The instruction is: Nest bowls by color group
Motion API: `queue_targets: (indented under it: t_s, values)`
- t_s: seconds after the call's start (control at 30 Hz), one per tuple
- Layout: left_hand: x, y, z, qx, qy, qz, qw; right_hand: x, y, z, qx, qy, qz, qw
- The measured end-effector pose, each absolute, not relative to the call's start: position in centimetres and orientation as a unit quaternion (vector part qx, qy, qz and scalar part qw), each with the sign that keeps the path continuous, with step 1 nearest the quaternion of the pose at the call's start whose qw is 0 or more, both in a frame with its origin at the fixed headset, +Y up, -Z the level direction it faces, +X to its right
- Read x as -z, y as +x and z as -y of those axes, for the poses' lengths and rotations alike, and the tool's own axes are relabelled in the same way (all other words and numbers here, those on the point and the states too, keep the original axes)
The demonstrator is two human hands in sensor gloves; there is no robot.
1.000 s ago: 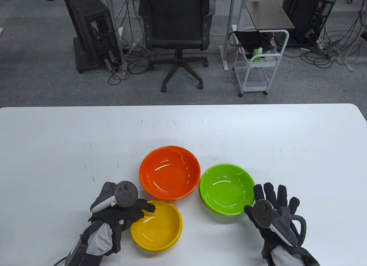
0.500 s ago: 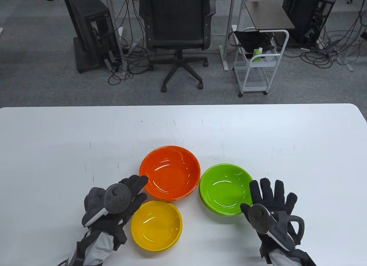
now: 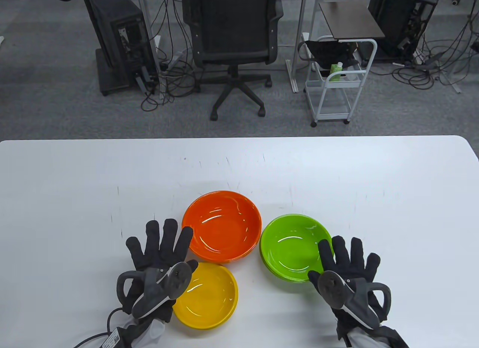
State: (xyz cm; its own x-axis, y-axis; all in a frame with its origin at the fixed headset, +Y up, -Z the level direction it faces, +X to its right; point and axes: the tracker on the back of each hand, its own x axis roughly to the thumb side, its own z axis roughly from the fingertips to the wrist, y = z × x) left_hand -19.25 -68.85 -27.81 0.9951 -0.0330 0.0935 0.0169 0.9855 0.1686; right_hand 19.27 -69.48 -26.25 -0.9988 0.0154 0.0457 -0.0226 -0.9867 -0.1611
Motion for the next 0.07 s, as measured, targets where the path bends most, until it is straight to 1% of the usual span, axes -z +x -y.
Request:
queue_targets:
  t_s: [0.07]
  values:
    - [27.85, -19.71, 69.13, 0.008, 0.077, 0.045, 0.996, 26.20, 19.35, 69.64, -0.997, 0.019, 0.075, 0.012]
